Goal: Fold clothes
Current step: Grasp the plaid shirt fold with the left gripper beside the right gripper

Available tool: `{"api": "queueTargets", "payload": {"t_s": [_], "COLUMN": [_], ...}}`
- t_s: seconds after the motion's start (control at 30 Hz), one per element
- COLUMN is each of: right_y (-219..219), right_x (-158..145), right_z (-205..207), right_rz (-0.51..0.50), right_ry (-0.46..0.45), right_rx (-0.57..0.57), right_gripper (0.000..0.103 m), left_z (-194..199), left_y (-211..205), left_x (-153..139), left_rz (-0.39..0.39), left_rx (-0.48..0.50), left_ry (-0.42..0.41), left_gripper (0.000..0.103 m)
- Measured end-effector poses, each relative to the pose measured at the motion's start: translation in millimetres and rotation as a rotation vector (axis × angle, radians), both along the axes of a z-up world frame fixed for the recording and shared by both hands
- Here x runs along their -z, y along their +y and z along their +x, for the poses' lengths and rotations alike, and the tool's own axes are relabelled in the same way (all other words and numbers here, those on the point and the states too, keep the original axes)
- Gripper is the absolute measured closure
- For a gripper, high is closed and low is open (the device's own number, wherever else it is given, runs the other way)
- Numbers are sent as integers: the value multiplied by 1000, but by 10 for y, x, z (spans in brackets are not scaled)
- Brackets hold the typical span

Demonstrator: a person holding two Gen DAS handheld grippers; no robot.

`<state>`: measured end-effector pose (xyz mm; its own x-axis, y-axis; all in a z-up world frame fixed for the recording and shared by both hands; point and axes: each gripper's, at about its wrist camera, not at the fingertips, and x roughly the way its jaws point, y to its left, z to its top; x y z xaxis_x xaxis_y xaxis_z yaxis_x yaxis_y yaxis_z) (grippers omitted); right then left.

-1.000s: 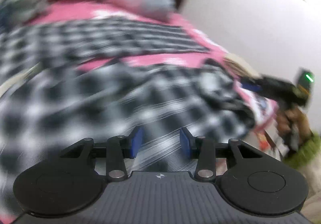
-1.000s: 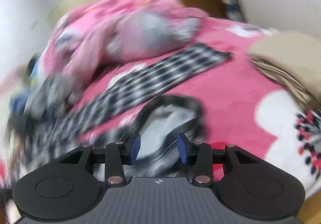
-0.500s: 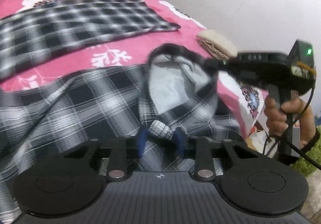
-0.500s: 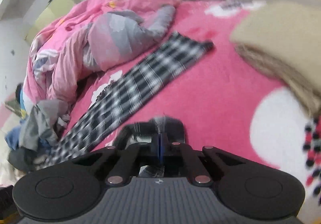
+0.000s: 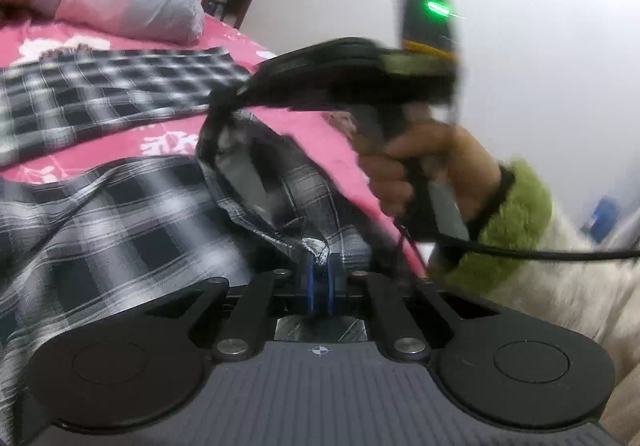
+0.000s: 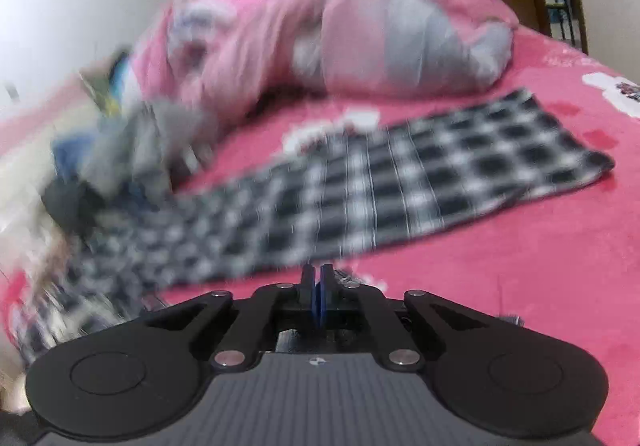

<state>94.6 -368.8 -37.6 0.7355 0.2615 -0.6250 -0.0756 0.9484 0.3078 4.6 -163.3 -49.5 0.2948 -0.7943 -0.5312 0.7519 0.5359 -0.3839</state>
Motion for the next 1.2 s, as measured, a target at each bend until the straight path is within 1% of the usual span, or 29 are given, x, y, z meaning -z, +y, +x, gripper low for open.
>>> {"api": "queueTargets", "payload": {"t_s": [0.03,0.07,0.1,0.2,0.27,0.33,0.4,0.5,0.57,0.63,0.7,0.77,0.8,0.9,1.03,1.1,1.17,1.2], "right_y": [65,86,77,3,19,86,213,484,626,648,553,480,472,503,539,586,613,613], "right_x": [54,61,35,-184,-342,-449,-458,-335,-173,-1,82,64,50,33,114,161,165,144], "right_z": [38,20,-38,-352,-590,-765,-870,-969,-964,-907,-853,-838,-831,-800,-767,-758,-768,-774], "right_rz": [-43,-56,-47,-15,-37,-57,-64,-102,-120,-147,-144,-97,-94,-136,-175,-203,-229,-221], "right_ry": [37,50,47,-14,-52,-66,-44,12,85,173,220,230,231,242,268,260,242,231], "right_rx": [3,12,25,65,76,35,-28,-130,-167,-126,-45,1,19,66,89,87,87,86], "right_gripper": [88,87,85,84,81,81,81,81,82,82,85,84,83,74,74,77,89,101], "left_z": [-21,-37,-49,-69,-63,-62,-75,-133,-162,-186,-209,-240,-257,-311,-382,-393,-395,-389], "left_y": [-6,-3,12,78,100,111,111,92,81,71,64,46,36,-8,-48,-48,-39,-26], "left_x": [25,45,60,84,90,97,107,144,167,187,194,197,197,211,242,254,256,247], "left_rz": [25,40,43,42,36,32,37,64,74,80,78,79,80,89,97,95,91,86], "left_rx": [-3,-6,-8,-14,-16,-19,-25,-35,-40,-44,-48,-46,-44,-29,-8,-6,-6,-8], "left_ry": [-8,-12,-12,-10,-12,-14,-19,-36,-48,-59,-67,-80,-87,-115,-152,-154,-154,-153], "left_gripper": [99,99,99,98,98,98,98,98,98,98,98,98,98,98,98,98,98,98]}}
